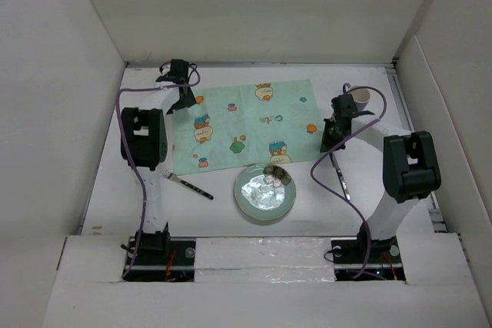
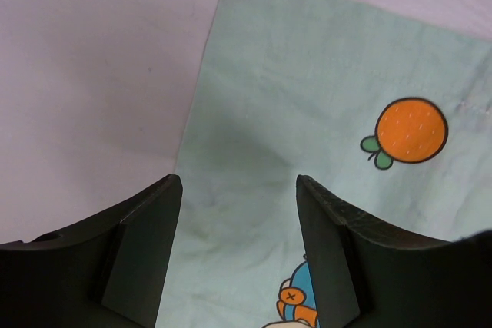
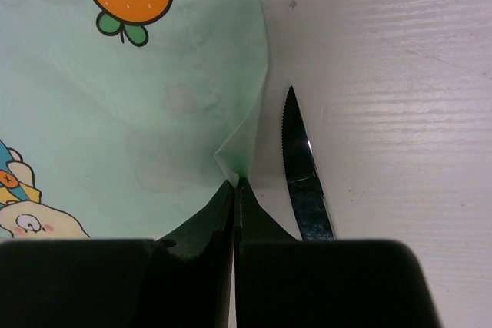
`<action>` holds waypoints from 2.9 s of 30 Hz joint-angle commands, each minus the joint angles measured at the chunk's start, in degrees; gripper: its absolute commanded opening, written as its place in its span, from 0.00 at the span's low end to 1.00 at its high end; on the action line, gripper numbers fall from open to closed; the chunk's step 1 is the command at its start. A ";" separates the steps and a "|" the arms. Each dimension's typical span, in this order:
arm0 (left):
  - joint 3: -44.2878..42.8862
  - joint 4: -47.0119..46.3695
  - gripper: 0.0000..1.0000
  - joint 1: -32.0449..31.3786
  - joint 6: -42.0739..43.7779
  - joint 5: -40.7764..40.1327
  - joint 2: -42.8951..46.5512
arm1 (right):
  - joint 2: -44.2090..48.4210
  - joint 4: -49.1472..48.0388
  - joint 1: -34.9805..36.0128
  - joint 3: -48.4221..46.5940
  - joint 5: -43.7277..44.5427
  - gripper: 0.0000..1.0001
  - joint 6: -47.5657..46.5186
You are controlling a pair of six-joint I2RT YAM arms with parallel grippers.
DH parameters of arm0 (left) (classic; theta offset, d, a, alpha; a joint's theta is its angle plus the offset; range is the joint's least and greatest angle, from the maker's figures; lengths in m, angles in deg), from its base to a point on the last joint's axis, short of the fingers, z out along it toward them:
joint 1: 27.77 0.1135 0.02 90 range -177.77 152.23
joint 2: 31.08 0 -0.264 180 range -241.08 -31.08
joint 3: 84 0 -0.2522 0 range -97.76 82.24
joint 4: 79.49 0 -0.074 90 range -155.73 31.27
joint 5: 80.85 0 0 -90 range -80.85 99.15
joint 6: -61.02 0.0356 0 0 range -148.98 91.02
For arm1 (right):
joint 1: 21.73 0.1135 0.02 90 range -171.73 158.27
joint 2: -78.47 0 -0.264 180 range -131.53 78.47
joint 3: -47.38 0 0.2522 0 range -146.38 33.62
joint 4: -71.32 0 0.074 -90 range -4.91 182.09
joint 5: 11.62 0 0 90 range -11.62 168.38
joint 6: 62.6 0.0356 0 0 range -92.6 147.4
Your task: Set the dinner table for one person
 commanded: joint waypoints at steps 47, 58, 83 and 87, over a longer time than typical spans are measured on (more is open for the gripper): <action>31.11 -7.90 0.36 -1.93 2.04 31.66 62.30 | 10.51 -27.12 13.89 28.18 -33.04 0.50 0.77; 26.63 -4.12 0.36 -1.93 3.27 28.15 61.33 | 3.91 -34.44 15.66 29.50 -36.64 0.00 2.10; 24.33 -5.44 0.37 -1.93 3.97 28.06 59.84 | -16.44 -22.81 8.71 -34.11 -34.54 0.00 19.48; 25.48 -5.70 0.37 -1.93 4.06 27.44 60.45 | -19.63 -23.01 8.71 -36.59 -33.66 0.00 21.52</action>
